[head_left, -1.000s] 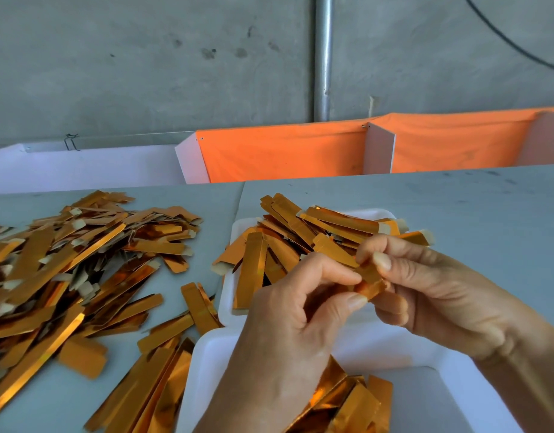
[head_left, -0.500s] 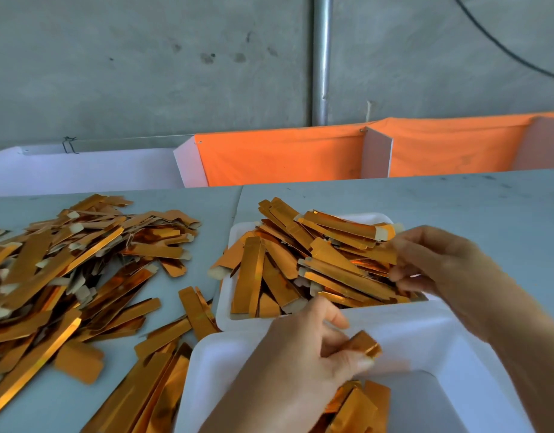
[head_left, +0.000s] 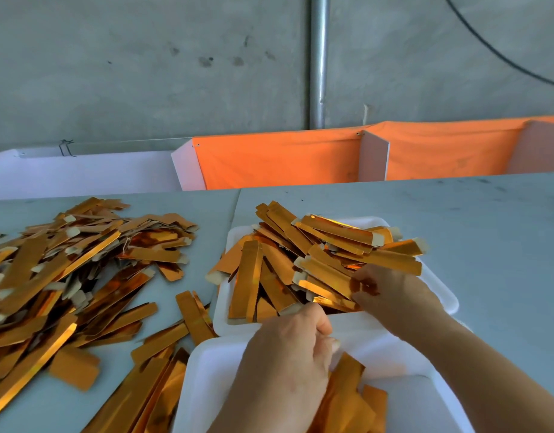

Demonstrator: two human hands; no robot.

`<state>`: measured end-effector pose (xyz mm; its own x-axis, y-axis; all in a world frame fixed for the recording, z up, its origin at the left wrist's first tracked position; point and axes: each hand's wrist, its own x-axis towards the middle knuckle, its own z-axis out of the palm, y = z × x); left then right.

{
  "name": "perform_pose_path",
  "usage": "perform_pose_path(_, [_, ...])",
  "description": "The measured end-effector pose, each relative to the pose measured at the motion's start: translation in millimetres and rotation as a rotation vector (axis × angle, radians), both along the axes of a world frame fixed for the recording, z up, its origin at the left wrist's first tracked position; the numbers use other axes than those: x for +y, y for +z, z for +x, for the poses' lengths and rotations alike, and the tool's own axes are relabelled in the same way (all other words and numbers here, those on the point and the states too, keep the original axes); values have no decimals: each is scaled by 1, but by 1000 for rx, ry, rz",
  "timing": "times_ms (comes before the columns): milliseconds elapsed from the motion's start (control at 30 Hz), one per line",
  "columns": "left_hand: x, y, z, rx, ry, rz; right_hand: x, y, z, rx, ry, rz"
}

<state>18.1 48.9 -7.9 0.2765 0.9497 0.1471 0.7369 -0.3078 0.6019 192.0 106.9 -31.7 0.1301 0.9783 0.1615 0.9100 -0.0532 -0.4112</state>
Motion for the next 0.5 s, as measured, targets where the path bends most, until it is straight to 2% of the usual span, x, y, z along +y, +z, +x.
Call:
perform_pose_path(67, [1,0,0,0,14,29,2,-2,0,15,-27,66])
perform_pose_path(167, [1,-1,-1,-42,45,77,4,1,3,141,-90,211])
perform_pose_path(233, [2,-1,-2,-76,72,100,2,10,3,325,-112,279])
perform_pose_path(267, [2,0,-2,-100,86,105,-1,15,3,487,-90,281])
perform_pose_path(367, [1,6,-3,-280,125,97,-17,34,1,1083,202,52])
perform_pose_path(433, [2,7,-5,-550,108,64,-27,41,0,1263,408,-190])
perform_pose_path(500, [1,9,-5,-791,-4,-20,-33,41,-5,1314,493,-371])
